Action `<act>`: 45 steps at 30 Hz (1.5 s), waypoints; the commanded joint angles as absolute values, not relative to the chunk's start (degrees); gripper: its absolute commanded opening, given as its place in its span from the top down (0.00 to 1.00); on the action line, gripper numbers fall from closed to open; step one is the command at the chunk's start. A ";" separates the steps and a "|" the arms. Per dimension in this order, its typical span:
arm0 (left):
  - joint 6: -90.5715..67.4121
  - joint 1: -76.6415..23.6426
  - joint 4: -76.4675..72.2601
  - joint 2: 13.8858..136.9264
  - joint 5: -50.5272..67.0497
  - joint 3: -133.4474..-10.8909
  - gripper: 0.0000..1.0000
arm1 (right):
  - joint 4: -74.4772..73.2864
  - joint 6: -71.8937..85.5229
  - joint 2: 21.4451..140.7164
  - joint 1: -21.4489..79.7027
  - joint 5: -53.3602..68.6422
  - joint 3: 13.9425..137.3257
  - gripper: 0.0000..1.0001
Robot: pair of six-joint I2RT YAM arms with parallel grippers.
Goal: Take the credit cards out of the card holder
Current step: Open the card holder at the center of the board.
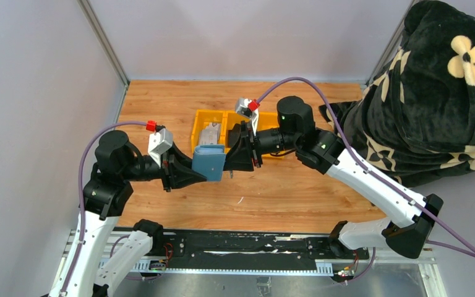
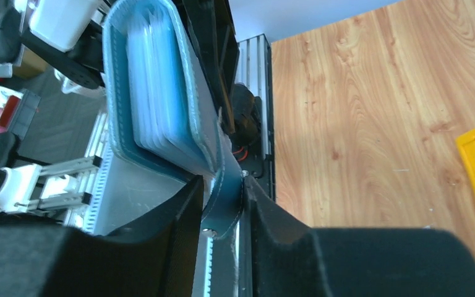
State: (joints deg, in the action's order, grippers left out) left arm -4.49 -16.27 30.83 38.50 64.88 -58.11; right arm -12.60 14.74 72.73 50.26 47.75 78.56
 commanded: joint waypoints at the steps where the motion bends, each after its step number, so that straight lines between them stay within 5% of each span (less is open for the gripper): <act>1: -3.84 -16.45 30.09 38.67 66.30 -60.77 1.00 | -17.61 10.84 72.38 50.98 46.48 80.41 0.71; 6: -3.63 -16.48 30.11 38.24 67.59 -60.33 1.00 | -19.60 9.85 72.86 50.98 45.35 82.95 0.82; 11: -2.70 -16.46 30.18 38.33 66.48 -59.93 1.00 | -16.12 11.42 74.22 52.44 47.71 83.78 0.66; 15: -2.00 -16.51 30.20 38.34 65.09 -60.55 0.98 | -20.06 9.14 74.41 52.73 42.63 85.19 0.98; 19: -0.57 -16.47 30.57 38.00 63.16 -60.49 0.94 | -24.00 5.77 72.83 52.89 36.88 87.22 1.00; 20: -0.39 -16.43 30.50 37.86 62.78 -60.45 0.89 | -25.08 4.59 72.39 52.95 35.51 87.71 1.00; 21: -0.17 -16.46 30.60 37.74 62.21 -60.48 0.74 | -25.87 4.05 72.03 53.10 33.90 88.24 1.00; 23: 4.24 -16.49 33.29 37.74 60.96 -61.55 0.29 | -28.52 1.54 71.79 54.29 29.73 90.26 1.00; 26: 6.28 -16.52 33.76 37.61 58.58 -62.29 0.11 | -33.11 -3.16 72.95 57.31 22.79 93.79 1.00; 45: 9.42 -16.45 42.31 35.83 59.38 -63.80 0.03 | -54.01 -15.66 88.15 74.77 -20.48 116.10 1.00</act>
State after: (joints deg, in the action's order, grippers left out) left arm 7.66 -16.27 39.24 36.93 58.52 -63.05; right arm -48.23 -13.13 86.35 72.82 -10.17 110.10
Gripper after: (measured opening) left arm 0.968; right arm 0.015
